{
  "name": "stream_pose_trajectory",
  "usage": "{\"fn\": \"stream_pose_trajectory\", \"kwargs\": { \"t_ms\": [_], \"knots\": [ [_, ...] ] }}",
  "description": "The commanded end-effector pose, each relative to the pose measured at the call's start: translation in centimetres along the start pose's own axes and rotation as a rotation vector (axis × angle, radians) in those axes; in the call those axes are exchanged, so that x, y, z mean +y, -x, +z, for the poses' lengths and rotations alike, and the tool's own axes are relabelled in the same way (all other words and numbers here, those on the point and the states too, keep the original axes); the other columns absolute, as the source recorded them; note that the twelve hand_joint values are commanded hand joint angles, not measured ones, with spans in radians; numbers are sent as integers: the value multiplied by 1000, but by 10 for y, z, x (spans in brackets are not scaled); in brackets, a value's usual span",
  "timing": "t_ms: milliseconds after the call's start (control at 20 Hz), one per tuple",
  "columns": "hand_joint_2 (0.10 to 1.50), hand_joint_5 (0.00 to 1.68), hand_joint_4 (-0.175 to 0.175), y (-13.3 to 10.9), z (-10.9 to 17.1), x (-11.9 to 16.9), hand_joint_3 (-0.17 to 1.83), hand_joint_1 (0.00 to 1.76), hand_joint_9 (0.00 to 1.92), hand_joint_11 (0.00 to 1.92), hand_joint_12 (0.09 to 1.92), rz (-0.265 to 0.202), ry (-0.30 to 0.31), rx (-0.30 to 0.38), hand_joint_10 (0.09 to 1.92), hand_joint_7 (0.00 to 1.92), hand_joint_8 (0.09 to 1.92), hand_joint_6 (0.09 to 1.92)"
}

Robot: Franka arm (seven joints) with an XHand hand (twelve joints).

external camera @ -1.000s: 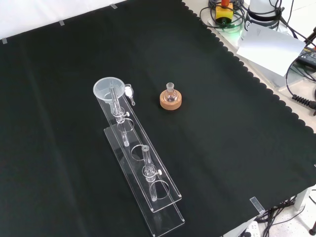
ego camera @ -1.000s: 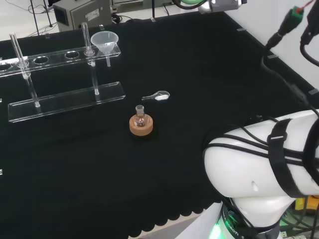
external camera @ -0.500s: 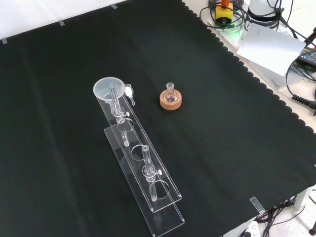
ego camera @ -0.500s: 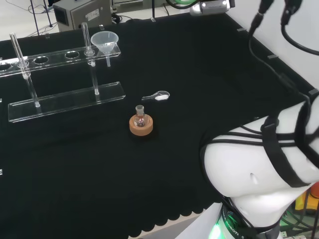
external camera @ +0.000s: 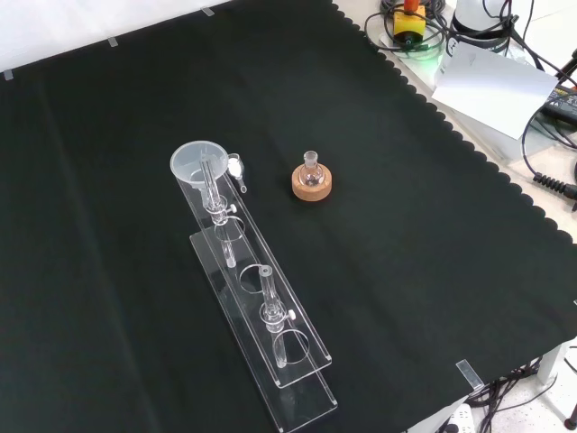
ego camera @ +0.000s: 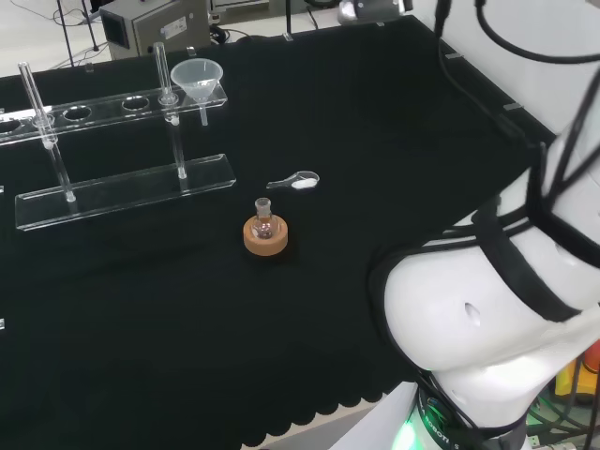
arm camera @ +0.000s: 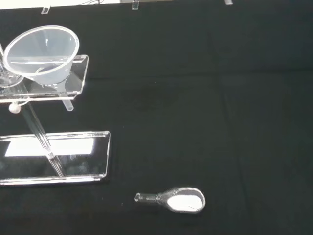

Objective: Pick up the funnel from the transparent funnel stand.

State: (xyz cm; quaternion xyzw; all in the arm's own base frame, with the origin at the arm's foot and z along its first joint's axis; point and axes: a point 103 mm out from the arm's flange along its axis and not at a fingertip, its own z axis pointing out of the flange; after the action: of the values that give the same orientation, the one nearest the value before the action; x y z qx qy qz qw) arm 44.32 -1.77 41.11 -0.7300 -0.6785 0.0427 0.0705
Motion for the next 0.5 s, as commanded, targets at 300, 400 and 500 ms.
{"fn": "stream_pose_trajectory", "kwargs": {
  "t_ms": [300,400,500],
  "knots": [
    [1207,187,-21,-46,26,67,310,10,162,0,1359,-96,-30,-16,646,20,462,87],
    [1206,184,-25,-53,35,74,291,17,178,0,1373,-110,-49,-23,663,27,514,87],
    [1204,185,-28,-60,44,81,282,20,183,0,1379,-126,-70,-31,676,28,548,87]
  ]
}}
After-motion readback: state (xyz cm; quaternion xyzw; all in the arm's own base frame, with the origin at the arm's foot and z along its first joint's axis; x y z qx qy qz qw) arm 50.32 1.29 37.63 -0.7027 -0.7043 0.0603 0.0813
